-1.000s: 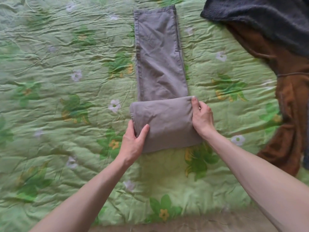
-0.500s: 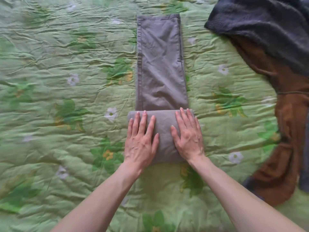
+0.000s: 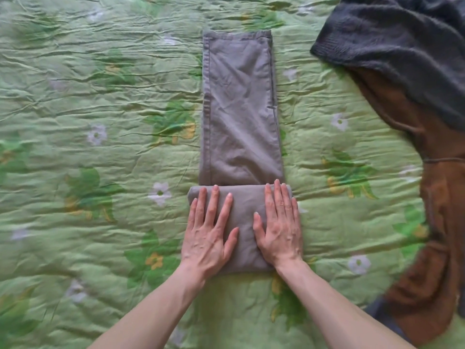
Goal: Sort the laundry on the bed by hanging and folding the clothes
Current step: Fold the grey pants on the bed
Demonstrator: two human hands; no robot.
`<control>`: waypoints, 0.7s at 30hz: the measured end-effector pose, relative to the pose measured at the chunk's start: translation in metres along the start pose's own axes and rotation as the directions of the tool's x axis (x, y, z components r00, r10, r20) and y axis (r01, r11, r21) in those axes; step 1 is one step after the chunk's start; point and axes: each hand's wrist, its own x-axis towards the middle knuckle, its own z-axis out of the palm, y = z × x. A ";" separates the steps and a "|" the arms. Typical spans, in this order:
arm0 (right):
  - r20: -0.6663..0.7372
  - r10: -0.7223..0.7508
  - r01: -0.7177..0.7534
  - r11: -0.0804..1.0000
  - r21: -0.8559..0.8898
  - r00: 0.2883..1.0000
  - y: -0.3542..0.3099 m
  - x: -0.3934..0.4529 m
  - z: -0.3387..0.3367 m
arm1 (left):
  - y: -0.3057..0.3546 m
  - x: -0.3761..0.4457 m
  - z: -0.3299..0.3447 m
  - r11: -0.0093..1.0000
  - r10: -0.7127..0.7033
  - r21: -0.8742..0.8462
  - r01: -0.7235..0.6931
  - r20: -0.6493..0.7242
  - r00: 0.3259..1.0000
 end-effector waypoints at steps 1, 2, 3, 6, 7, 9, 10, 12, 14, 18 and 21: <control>0.003 -0.003 0.003 1.000 0.020 1.000 0.002 0.000 -0.001 | 0.000 0.000 -0.001 1.000 0.001 -0.002 -0.001 0.001 1.000; 0.001 -0.008 0.008 0.999 0.043 1.000 0.003 0.000 -0.002 | 0.000 -0.001 -0.003 1.000 0.006 -0.010 -0.006 -0.003 1.000; -0.006 -0.017 0.017 0.998 0.064 1.000 0.004 0.000 -0.003 | -0.001 -0.003 -0.005 1.000 0.025 -0.016 -0.025 -0.009 1.000; -0.027 -0.098 0.099 0.994 0.043 0.995 0.007 -0.007 -0.007 | -0.002 -0.015 -0.012 0.983 0.181 -0.013 -0.181 -0.002 0.984; -0.018 -0.147 0.148 0.989 0.020 0.989 0.008 -0.012 -0.008 | -0.003 -0.020 -0.015 0.972 0.234 -0.009 -0.234 0.022 0.972; 0.024 -0.233 0.233 0.972 0.008 0.972 0.012 -0.024 -0.013 | -0.004 -0.029 -0.022 0.953 0.300 0.014 -0.302 0.102 0.949; 0.044 -0.254 0.254 0.967 0.013 0.966 0.014 -0.029 -0.016 | -0.004 -0.032 -0.027 0.946 0.315 0.037 -0.323 0.147 0.938; 0.083 -0.265 0.265 0.964 0.012 0.961 0.017 -0.038 -0.026 | -0.002 -0.036 -0.035 0.937 0.317 0.077 -0.342 0.229 0.920; 0.147 -0.270 0.271 0.962 0.011 0.952 0.019 -0.044 -0.035 | 0.005 -0.038 -0.042 0.941 0.272 0.114 -0.318 0.299 0.915; 0.303 -0.341 0.369 0.929 -0.039 0.890 0.028 -0.052 -0.054 | 0.041 -0.036 -0.051 0.923 0.125 0.306 -0.233 0.333 0.935; 0.406 -0.349 0.417 0.904 -0.092 0.845 0.034 -0.058 -0.069 | 0.057 -0.036 -0.053 0.928 0.070 0.325 -0.181 0.326 0.943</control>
